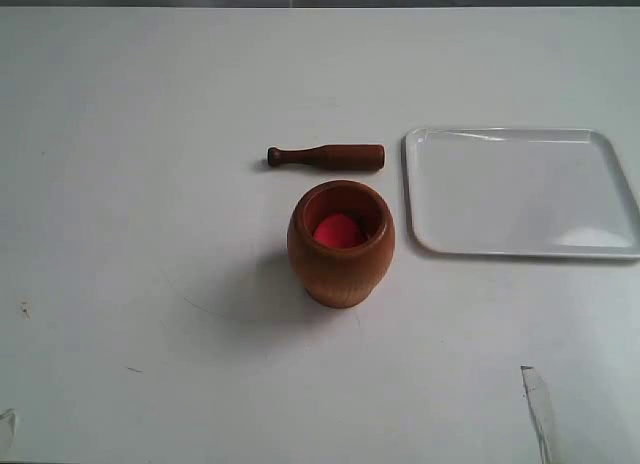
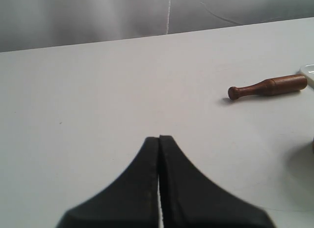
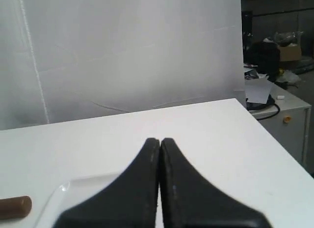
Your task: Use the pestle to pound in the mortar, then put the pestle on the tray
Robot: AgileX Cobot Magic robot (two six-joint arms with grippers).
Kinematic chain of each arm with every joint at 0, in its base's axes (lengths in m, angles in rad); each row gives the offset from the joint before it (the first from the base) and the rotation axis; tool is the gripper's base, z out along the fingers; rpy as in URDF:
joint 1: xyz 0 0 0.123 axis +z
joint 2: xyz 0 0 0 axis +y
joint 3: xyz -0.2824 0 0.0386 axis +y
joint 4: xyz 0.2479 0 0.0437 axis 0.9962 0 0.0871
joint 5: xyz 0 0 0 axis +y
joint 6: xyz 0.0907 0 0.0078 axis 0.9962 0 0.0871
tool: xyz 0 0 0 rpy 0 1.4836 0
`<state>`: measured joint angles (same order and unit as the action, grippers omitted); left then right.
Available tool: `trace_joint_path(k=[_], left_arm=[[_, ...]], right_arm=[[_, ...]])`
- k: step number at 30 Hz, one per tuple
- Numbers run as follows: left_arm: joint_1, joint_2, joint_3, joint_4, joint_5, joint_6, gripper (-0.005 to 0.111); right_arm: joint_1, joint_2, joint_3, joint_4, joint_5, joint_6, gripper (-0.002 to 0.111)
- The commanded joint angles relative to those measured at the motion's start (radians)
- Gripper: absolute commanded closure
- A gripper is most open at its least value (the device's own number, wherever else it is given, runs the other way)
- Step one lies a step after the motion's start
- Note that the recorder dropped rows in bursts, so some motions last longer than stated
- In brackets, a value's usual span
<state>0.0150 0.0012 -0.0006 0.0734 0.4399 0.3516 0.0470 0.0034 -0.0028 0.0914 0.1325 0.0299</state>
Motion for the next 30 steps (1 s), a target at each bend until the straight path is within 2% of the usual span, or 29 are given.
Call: trace_joint_path(k=[1,5,16,30], left_arm=[[-0.008,-0.001,0.001,-0.007,-0.003,-0.008,0.107],[-0.008,-0.001,0.001,-0.007,-0.003,-0.008,0.107],[-0.008,-0.001,0.001,-0.007,-0.003,-0.008,0.107],[-0.008,-0.001,0.001,-0.007,-0.003,-0.008,0.107]], right_arm=[[-0.007,-0.003,0.003,0.088,0.003,0.008,0.108],[-0.007,-0.003,0.003,0.155,0.003,0.008,0.108],[-0.007,-0.003,0.003,0.192,-0.056,0.008,0.108],[-0.007,-0.003,0.003,0.192,-0.280,0.001,0.108]])
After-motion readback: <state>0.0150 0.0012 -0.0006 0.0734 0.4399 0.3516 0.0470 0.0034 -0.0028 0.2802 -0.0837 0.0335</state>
